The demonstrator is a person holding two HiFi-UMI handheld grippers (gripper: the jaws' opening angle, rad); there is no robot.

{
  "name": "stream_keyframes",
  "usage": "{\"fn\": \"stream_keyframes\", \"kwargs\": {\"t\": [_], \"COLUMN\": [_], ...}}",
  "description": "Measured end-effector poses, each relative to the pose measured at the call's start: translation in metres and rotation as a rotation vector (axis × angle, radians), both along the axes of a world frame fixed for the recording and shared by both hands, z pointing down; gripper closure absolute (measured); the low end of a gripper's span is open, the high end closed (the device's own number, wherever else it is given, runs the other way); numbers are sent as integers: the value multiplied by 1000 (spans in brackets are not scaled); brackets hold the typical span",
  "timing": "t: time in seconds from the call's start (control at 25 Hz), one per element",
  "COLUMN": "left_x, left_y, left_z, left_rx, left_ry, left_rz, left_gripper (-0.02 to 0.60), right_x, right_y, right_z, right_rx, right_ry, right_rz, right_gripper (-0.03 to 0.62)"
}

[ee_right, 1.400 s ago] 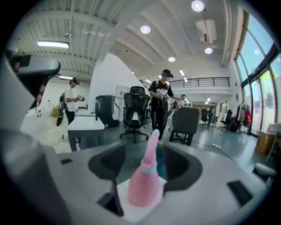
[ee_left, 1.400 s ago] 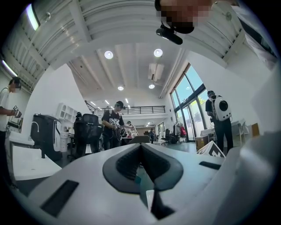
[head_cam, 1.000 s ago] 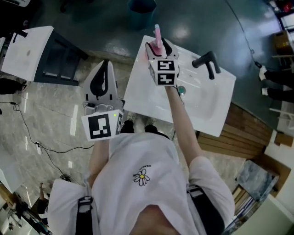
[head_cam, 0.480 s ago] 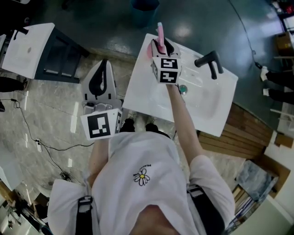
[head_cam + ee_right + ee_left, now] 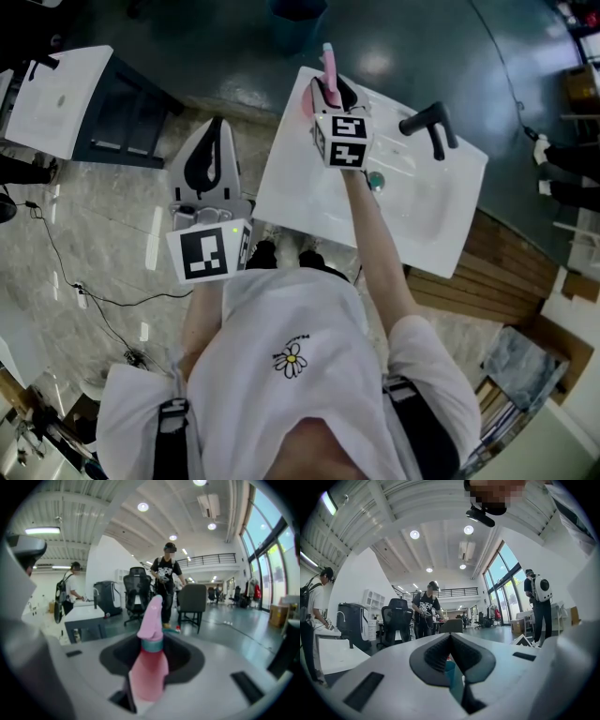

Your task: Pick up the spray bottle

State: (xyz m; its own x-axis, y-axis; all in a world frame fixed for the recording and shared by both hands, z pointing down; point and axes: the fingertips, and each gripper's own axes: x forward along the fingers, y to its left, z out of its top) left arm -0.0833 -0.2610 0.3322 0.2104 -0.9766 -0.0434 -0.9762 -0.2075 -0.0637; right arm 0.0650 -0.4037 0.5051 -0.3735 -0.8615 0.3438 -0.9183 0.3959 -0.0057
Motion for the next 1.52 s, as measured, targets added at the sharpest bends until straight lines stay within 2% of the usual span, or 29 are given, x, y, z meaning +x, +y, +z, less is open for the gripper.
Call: {"fn": "stream_keyframes", "kwargs": {"t": [0.44, 0.88, 1.16, 1.52], "left_x": [2, 6, 10, 22], "left_y": [-1, 1, 4, 9], "left_z": [-4, -12, -17, -37], "left_rx": [9, 28, 36, 78], "left_ry": [2, 7, 15, 28], "left_rz": [11, 15, 34, 67], "left_gripper": [561, 561, 562, 562], "right_x": [-2, 7, 6, 15], "right_y": [0, 5, 10, 49], "right_z": [-2, -36, -92, -189], "right_rx": [-12, 43, 139, 334], "right_ry": [-11, -17, -20, -45], "right_rz": [-8, 18, 24, 22], "right_gripper": [434, 437, 437, 437]}}
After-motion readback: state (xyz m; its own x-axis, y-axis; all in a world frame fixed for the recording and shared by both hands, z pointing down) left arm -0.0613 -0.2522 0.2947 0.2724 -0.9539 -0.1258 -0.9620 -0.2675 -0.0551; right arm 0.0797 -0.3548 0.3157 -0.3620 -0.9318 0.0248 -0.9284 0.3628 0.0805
